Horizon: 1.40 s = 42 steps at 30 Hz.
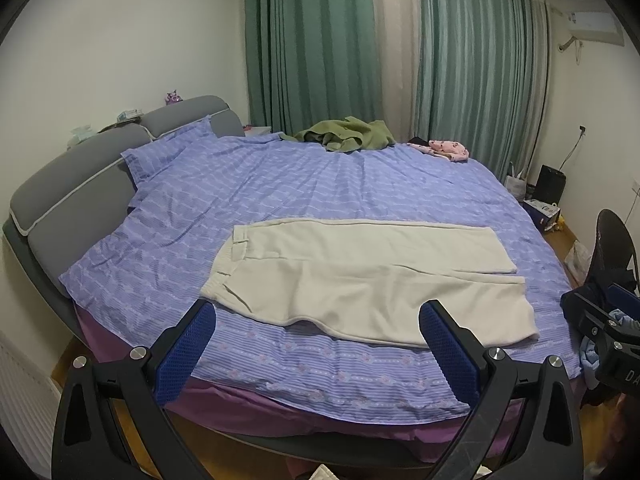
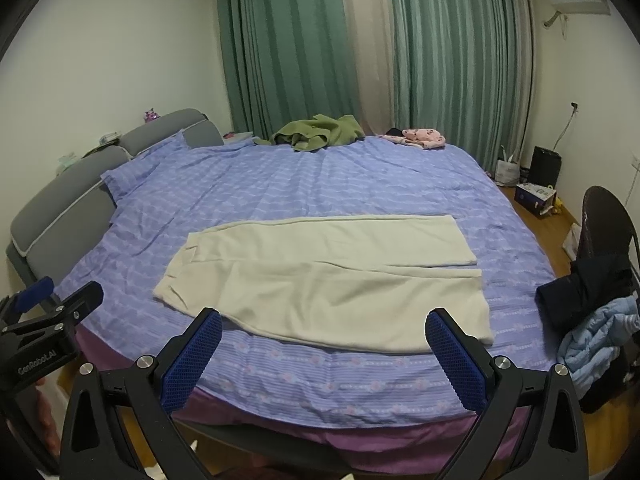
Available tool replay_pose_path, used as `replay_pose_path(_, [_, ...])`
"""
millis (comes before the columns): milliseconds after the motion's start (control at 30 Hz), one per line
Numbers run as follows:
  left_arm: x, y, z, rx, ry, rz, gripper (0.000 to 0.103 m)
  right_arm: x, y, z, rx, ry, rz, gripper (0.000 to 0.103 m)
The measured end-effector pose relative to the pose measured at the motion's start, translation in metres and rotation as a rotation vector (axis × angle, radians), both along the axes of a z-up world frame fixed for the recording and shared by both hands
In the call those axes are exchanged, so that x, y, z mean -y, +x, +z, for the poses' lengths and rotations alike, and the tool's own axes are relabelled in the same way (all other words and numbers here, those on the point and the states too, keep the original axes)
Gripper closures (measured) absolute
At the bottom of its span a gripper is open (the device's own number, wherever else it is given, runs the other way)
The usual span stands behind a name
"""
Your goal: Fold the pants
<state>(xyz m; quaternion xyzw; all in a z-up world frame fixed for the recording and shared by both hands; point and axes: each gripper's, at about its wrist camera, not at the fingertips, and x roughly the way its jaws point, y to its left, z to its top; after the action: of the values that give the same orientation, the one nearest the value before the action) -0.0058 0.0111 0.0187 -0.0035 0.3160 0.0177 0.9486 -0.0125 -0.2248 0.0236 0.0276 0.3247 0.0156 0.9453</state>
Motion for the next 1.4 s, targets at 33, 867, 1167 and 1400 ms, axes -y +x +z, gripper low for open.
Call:
replay_pose_path(33, [-0.001, 0.0, 0.0, 0.0, -0.001, 0.0, 0.0, -0.001, 0.0, 0.0, 0.0, -0.001, 0.002, 0.0])
replay_pose_path(867, [-0.021, 0.024, -0.012, -0.016, 0.01, -0.004, 0.0, -0.022, 0.025, -0.006, -0.032, -0.019, 0.023, 0.0])
replay_pose_path(1167, [-0.005, 0.085, -0.035, -0.019, 0.096, -0.161, 0.0, -0.023, 0.06, -0.025, -0.093, -0.043, -0.074, 0.0])
replay_pose_path(1400, [0.054, 0.136, -0.07, -0.096, 0.1, -0.389, 0.0, 0.017, 0.08, -0.053, -0.12, -0.041, -0.236, 0.0])
